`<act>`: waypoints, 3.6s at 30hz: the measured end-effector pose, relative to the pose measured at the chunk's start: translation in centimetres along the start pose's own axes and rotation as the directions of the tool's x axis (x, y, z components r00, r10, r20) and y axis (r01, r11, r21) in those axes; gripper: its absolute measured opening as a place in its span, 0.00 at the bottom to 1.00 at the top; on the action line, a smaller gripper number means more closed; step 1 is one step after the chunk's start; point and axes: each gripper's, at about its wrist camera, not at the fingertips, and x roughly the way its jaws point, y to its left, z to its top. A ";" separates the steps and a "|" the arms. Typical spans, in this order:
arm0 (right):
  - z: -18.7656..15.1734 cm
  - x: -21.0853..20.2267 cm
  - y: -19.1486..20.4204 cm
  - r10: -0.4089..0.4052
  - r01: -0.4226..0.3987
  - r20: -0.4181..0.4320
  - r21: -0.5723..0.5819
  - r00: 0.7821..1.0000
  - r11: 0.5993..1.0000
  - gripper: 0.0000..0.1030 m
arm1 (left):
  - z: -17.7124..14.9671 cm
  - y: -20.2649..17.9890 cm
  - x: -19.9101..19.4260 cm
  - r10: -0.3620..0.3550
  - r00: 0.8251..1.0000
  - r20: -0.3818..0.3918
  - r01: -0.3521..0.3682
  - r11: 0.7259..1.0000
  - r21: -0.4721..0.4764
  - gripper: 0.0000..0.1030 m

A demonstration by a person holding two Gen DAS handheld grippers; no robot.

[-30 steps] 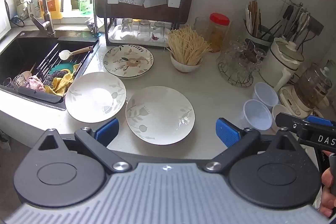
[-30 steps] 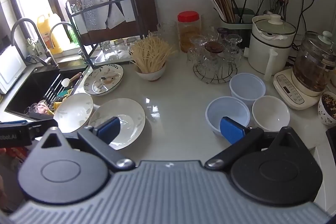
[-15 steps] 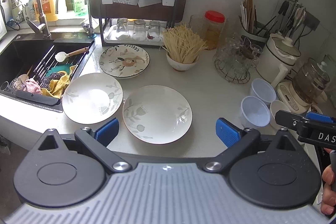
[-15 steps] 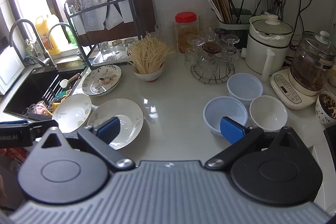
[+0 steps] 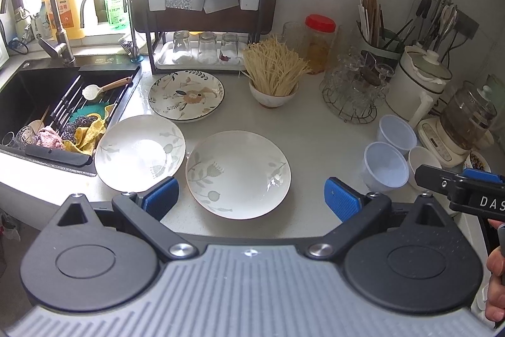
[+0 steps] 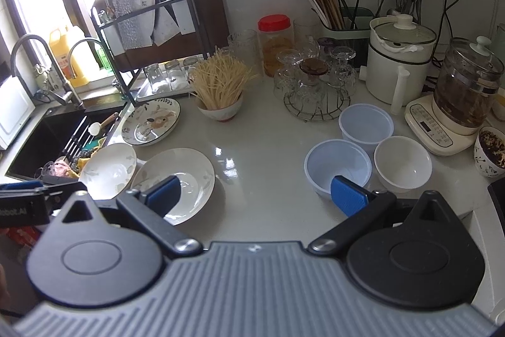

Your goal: Organize plates and bowls

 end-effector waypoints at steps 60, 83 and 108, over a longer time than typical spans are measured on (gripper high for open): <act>0.6 2.5 0.2 -0.006 0.007 -0.019 0.044 1.000 0.999 1.00 | 1.7 0.9 2.4 -0.018 0.999 -0.039 0.018 1.000 0.008 0.98; -0.9 2.5 7.2 -0.074 0.067 0.070 0.094 0.995 0.993 1.00 | 1.5 12.7 1.9 -0.037 0.999 -0.014 0.037 0.999 0.013 0.97; -0.9 5.6 14.7 0.042 -0.042 -0.008 -0.007 0.999 0.999 1.00 | -0.3 20.5 3.7 0.000 0.999 -0.051 -0.007 0.991 -0.137 0.97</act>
